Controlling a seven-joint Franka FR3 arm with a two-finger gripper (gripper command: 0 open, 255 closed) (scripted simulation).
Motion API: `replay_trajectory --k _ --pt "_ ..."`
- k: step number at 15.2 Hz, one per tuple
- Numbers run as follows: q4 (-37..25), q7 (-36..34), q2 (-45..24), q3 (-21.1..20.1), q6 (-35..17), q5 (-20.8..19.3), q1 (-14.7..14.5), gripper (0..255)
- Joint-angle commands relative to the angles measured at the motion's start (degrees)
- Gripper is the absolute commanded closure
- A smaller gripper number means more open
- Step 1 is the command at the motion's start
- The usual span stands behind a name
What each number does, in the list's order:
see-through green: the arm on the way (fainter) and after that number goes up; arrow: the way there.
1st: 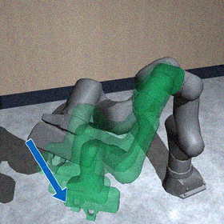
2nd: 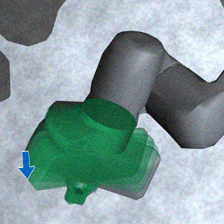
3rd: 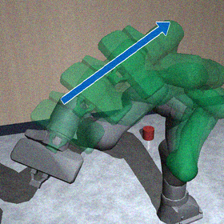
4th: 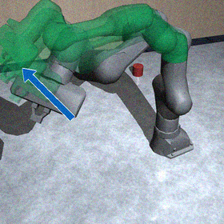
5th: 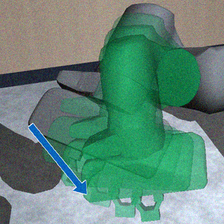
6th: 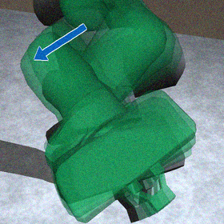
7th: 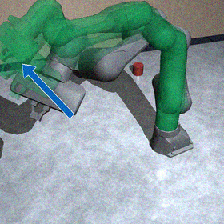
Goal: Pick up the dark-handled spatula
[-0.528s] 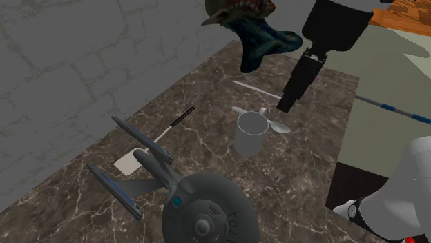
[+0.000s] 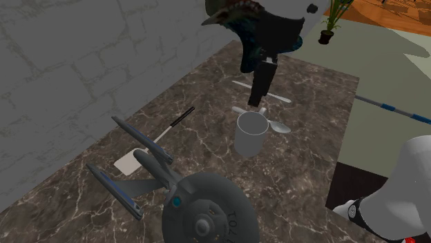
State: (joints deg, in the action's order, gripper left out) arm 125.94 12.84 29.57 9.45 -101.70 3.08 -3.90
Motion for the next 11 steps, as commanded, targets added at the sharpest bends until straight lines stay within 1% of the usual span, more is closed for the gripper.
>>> replay_trajectory --k 1,6,11 --pt "-2.60 6.53 -4.59 1.35 -0.98 -0.62 -1.58 0" --pt "-11.02 21.57 -16.90 3.54 -2.65 -1.00 -4.81 0" --pt "-20.29 35.35 -28.65 3.51 -3.35 -0.97 -6.77 0"
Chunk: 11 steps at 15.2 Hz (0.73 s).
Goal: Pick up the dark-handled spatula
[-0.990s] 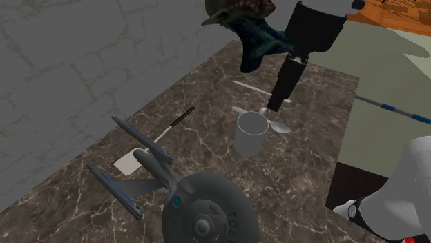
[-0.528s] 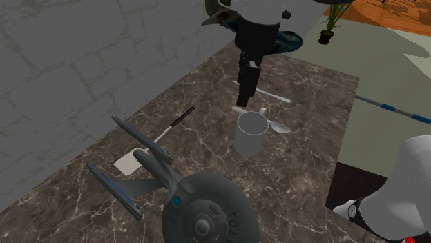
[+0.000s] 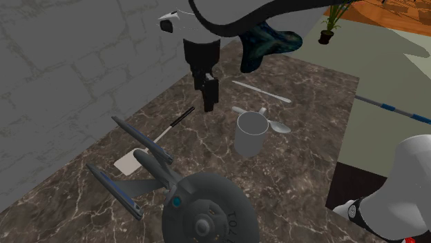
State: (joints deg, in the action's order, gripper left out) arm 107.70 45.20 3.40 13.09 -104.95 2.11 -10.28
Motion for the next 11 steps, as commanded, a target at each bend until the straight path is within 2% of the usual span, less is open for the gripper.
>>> replay_trajectory --k 1,9,11 --pt "-3.94 5.55 -4.70 -0.35 -0.15 -0.06 -0.68 0" --pt "-18.49 23.62 -20.79 -4.03 -0.36 -2.38 -2.65 0" --pt "-20.31 25.85 -22.76 -4.69 -0.42 -2.97 -2.97 0"
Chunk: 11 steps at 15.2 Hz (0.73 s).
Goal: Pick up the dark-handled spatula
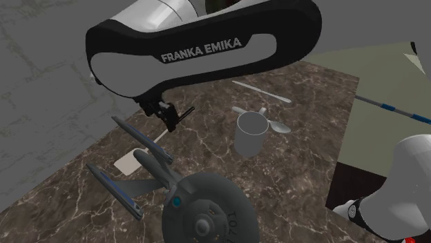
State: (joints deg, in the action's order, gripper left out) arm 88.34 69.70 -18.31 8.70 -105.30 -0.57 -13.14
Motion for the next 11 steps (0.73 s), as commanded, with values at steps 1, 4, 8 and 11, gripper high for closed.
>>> replay_trajectory --k 1,4,8,11 --pt "-0.32 1.31 -1.14 -0.32 -0.80 -0.29 -0.12 0" --pt "1.50 1.24 -1.48 -0.35 -2.96 -0.26 -0.13 0" --pt "3.49 1.17 -2.03 -0.38 -5.49 -0.21 -0.13 0" --pt "3.43 1.17 -1.97 -0.38 -5.38 -0.21 -0.13 255"
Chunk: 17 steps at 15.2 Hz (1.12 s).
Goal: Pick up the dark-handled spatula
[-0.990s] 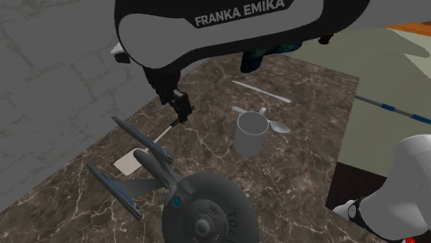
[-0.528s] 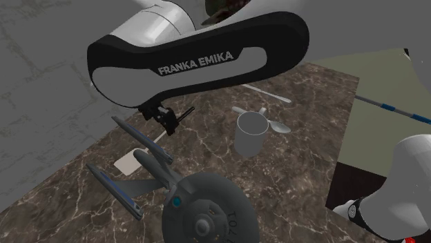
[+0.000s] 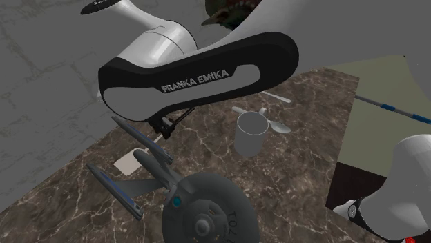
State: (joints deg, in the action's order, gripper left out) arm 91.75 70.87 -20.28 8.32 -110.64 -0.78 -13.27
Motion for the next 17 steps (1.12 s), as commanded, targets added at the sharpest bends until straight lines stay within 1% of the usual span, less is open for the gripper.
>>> replay_trajectory --k 1,8,17 --pt "0.02 0.00 -0.01 0.00 -0.04 0.00 0.00 255" --pt "0.07 0.00 -0.07 0.00 -0.15 0.01 0.00 255" --pt "-5.31 0.21 1.03 0.08 6.31 -0.09 0.03 255"
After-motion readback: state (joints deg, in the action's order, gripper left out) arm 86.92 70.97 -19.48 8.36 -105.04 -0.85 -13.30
